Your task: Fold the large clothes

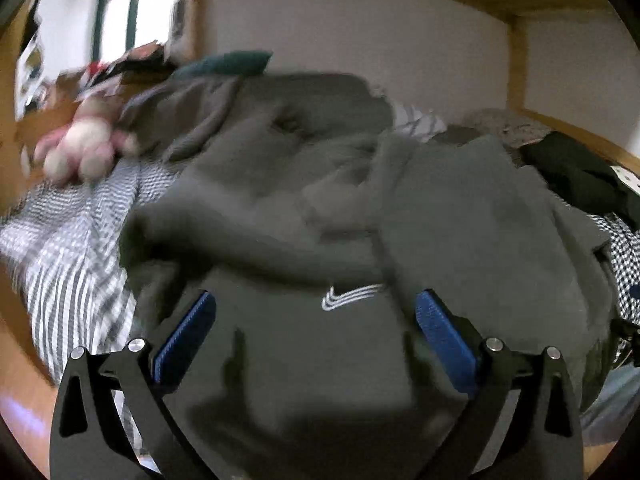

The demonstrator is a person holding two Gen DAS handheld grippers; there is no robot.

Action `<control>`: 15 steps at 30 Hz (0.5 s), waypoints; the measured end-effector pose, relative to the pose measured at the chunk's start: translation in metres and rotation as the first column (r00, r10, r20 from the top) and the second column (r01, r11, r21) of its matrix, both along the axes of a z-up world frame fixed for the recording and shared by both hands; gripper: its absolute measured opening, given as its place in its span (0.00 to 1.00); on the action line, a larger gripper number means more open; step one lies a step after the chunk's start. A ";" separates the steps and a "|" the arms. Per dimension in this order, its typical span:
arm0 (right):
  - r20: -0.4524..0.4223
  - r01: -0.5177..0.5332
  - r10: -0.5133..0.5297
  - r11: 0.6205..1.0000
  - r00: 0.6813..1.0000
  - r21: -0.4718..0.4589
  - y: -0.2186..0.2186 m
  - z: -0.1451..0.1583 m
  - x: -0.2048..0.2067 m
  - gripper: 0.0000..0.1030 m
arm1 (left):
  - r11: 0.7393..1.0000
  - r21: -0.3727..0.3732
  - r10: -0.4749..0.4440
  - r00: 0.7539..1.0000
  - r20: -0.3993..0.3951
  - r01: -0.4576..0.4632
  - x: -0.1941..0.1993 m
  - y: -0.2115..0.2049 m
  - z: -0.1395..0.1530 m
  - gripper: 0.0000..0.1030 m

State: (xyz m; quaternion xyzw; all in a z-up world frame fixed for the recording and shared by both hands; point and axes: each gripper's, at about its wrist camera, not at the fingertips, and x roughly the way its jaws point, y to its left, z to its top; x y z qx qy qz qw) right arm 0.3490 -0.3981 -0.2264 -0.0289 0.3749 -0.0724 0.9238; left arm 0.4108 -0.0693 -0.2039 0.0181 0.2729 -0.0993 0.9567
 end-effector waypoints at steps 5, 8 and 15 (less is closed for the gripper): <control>-0.041 0.025 -0.023 0.999 0.999 0.032 -0.009 -0.023 -0.019 0.97 | 0.994 -0.081 0.065 0.993 -0.096 -0.073 -0.017 0.046 -0.039 0.96; -0.059 0.050 -0.046 0.996 0.997 0.073 -0.015 -0.036 -0.034 0.97 | 0.989 -0.118 0.075 0.989 -0.125 -0.090 -0.030 0.064 -0.058 0.96; -0.091 0.075 -0.065 0.990 0.994 0.117 -0.025 -0.061 -0.062 0.97 | 0.983 -0.178 -0.018 0.939 -0.342 -0.046 -0.050 0.088 -0.139 0.96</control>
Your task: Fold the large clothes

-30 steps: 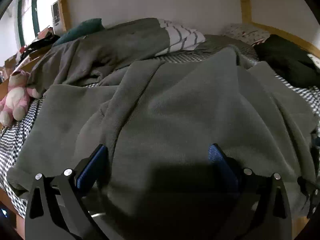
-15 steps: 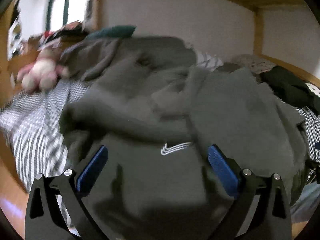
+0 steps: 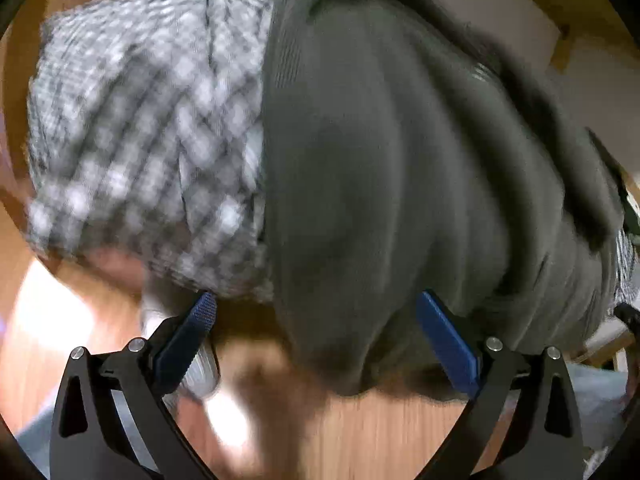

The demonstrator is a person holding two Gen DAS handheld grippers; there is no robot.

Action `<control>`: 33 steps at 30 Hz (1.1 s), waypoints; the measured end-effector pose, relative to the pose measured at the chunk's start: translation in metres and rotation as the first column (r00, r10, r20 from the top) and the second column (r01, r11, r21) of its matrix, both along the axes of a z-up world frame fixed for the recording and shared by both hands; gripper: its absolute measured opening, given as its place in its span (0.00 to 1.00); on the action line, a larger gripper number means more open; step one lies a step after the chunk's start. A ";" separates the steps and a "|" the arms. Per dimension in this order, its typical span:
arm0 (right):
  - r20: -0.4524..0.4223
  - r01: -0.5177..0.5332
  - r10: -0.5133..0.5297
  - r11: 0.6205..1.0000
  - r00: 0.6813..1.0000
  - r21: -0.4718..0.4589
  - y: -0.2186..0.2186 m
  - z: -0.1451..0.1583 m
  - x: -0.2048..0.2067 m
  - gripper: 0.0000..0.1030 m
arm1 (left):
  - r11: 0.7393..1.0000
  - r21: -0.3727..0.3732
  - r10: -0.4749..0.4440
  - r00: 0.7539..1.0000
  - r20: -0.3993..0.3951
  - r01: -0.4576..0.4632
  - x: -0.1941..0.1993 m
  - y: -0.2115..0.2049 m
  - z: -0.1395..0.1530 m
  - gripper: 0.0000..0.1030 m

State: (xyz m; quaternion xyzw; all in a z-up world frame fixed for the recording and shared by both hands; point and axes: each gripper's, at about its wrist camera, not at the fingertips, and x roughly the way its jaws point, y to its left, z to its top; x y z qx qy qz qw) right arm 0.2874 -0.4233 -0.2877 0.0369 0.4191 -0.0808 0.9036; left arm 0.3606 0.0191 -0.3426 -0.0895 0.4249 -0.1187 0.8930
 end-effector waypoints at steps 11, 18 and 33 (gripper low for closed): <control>-0.074 0.037 -0.033 0.998 0.997 0.051 -0.014 -0.055 -0.040 0.97 | 0.978 -0.162 -0.144 0.989 -0.046 0.135 0.018 -0.009 -0.104 0.96; -0.049 0.036 -0.032 0.997 0.998 0.073 -0.023 -0.074 -0.037 0.97 | 0.951 -0.238 -0.191 0.981 0.045 0.196 0.025 -0.024 -0.098 0.95; 0.086 0.125 -0.144 0.974 0.986 0.191 -0.077 -0.064 -0.040 0.96 | 0.926 -0.310 -0.253 0.964 -0.077 0.218 0.036 -0.034 -0.063 0.11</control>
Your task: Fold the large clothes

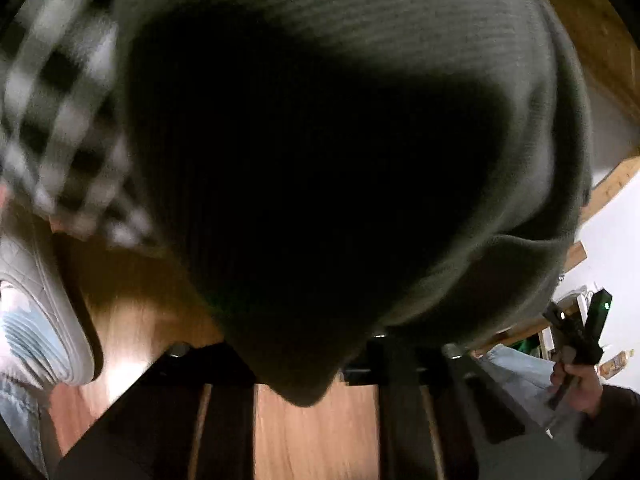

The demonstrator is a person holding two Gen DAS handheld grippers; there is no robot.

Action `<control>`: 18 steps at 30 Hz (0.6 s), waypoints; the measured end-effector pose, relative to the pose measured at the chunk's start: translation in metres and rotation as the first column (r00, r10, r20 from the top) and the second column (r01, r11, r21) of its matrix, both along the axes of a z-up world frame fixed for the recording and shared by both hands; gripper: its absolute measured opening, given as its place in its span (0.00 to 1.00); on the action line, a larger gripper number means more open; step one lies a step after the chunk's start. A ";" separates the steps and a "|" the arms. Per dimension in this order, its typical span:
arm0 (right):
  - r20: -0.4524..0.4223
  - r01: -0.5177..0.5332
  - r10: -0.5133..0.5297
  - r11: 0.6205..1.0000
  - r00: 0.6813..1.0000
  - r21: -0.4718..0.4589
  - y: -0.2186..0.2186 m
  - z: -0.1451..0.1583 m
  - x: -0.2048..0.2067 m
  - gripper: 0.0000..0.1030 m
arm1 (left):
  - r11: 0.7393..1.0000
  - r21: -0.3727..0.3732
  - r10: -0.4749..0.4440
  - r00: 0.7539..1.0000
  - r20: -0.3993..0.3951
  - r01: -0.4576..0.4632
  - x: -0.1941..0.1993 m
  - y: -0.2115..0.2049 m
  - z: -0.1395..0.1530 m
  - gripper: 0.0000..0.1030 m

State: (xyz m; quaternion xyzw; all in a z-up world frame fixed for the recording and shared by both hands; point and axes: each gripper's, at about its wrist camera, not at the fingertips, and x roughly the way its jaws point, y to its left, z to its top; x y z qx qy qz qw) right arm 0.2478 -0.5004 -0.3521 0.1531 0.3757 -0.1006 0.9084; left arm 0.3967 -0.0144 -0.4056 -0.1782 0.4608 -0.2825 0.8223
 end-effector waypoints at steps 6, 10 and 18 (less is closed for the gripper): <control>-0.004 -0.085 0.091 0.943 0.996 0.322 -0.035 -0.033 0.012 0.96 | 0.994 -0.089 -0.064 0.995 -0.071 0.058 -0.015 -0.001 0.030 0.09; -0.103 -0.177 0.242 0.889 0.965 0.423 -0.024 -0.078 0.022 0.85 | 0.988 -0.117 -0.108 0.990 -0.086 0.097 -0.041 0.008 0.066 0.09; 0.153 -0.336 0.326 0.631 0.933 0.699 -0.008 -0.108 0.038 0.77 | 0.975 -0.150 -0.183 0.975 -0.124 0.163 -0.082 0.018 0.117 0.09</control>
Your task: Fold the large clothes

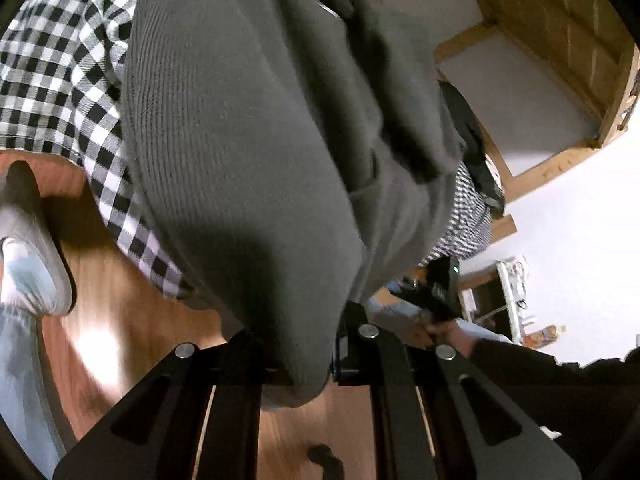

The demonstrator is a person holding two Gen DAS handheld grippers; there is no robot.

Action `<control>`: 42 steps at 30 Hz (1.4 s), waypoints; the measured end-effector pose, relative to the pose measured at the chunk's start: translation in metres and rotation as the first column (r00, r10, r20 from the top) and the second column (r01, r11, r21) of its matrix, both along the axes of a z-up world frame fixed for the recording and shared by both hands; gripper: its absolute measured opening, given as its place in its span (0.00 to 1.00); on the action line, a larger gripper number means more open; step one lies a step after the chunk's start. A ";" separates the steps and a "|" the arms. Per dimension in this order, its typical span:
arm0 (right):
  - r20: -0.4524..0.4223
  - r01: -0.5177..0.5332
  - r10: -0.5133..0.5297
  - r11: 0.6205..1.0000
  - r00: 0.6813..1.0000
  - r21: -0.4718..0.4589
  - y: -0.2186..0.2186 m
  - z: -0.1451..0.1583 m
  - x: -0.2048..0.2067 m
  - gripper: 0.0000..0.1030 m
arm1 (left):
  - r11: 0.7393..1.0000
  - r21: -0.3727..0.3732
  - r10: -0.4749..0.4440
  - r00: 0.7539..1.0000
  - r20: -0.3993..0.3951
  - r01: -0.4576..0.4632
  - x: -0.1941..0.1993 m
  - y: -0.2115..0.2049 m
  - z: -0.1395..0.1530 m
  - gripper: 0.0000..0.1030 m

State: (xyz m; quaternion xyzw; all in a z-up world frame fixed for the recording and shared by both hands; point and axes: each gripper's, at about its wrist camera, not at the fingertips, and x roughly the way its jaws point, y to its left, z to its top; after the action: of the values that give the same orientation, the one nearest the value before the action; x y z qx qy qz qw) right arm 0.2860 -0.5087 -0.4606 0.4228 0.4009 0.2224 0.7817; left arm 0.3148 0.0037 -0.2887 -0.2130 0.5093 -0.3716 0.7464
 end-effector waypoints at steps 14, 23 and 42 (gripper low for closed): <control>-0.043 -0.083 0.091 0.983 0.995 0.165 -0.006 0.024 -0.009 0.18 | 0.999 -0.038 -0.021 0.999 -0.025 0.020 -0.005 -0.011 0.045 0.09; 0.197 -0.075 0.038 0.980 0.980 0.186 -0.019 0.167 -0.086 0.09 | 1.000 -0.025 0.012 0.999 -0.037 -0.013 -0.008 0.012 0.052 0.09; -0.349 -0.005 -0.094 0.963 0.932 -0.270 -0.001 0.111 -0.085 0.84 | 0.984 0.161 0.096 0.991 -0.098 -0.079 -0.032 0.020 0.026 0.18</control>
State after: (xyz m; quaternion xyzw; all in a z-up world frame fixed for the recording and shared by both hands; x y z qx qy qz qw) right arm 0.2011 -0.5098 -0.3492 0.3564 0.5533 0.0676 0.7499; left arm 0.2828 0.0236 -0.2628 -0.1952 0.5656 -0.2855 0.7487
